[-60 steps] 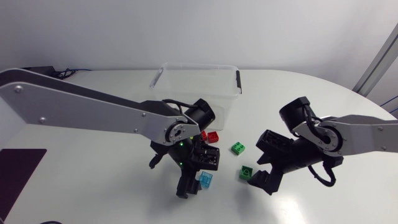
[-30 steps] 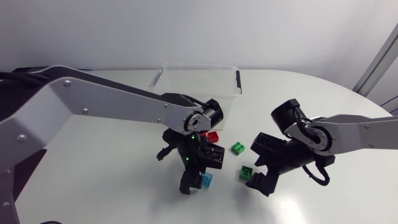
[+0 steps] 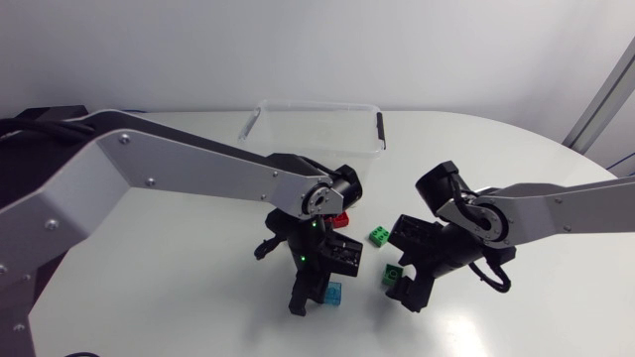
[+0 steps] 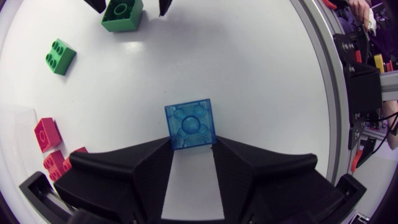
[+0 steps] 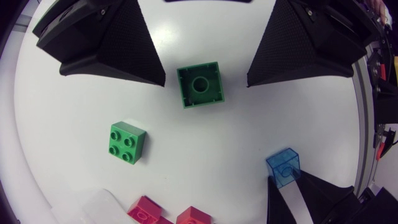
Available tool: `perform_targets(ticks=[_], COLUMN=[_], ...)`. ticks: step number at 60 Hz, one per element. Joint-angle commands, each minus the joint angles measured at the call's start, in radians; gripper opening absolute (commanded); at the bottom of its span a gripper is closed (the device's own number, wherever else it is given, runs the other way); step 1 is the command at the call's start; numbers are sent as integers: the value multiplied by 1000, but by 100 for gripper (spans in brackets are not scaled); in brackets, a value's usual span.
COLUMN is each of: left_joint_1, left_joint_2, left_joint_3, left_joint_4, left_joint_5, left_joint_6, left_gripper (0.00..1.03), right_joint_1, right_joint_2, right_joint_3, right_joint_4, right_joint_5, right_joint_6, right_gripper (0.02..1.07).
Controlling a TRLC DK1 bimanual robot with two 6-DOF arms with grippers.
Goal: Place the duplo bricks in the container
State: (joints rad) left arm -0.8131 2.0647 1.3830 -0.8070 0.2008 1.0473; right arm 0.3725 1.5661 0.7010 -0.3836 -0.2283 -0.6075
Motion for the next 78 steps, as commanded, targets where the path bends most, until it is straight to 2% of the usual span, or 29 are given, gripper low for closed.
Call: perform_targets(ticks=[1, 6, 11, 14, 20, 29, 41, 48, 57, 71, 73, 75, 78], left_joint_1=[6, 17, 34, 46, 78, 178, 307, 344, 385, 399, 400, 404, 405], left_joint_2=[-38, -80, -135, -164, -225, -308, -265, -204, -106, 31, 46, 54, 55], left_joint_3=[-9, -24, -35, -35, -30, 47, 212, 289, 389, 505, 519, 528, 530], left_joint_4=[-20, -21, -31, -43, -63, -66, -50, 19, 210, 305, 305, 312, 312], left_joint_5=[-6, -6, 6, 15, 28, 58, 120, 127, 118, 20, 8, -18, -31], left_joint_6=[-4, -10, -13, -15, -17, -44, -127, -211, -395, -483, -492, -503, -514], left_gripper=[37, 37, 37, 37, 37, 37, 37, 37, 37, 38, 40, 47, 69], right_joint_1=[17, 28, 31, 31, 43, 68, 74, 83, 94, 82, 78, 77, 71], right_joint_2=[34, 52, 77, 84, 75, -35, -190, -221, -238, -201, -189, -175, -153], right_joint_3=[25, 28, 35, 37, 26, -3, 45, 91, 173, 296, 315, 334, 367], right_joint_4=[15, 32, 38, 43, 25, -23, -133, -172, -212, -216, -213, -212, -207], right_joint_5=[18, 32, 43, 47, 61, 75, 76, 84, 89, 98, 98, 98, 98], right_joint_6=[-28, -28, -21, -15, -12, 9, 52, 69, 104, 158, 161, 169, 183], right_gripper=[87, 74, 48, 37, 33, 31, 31, 31, 31, 31, 31, 31, 31])
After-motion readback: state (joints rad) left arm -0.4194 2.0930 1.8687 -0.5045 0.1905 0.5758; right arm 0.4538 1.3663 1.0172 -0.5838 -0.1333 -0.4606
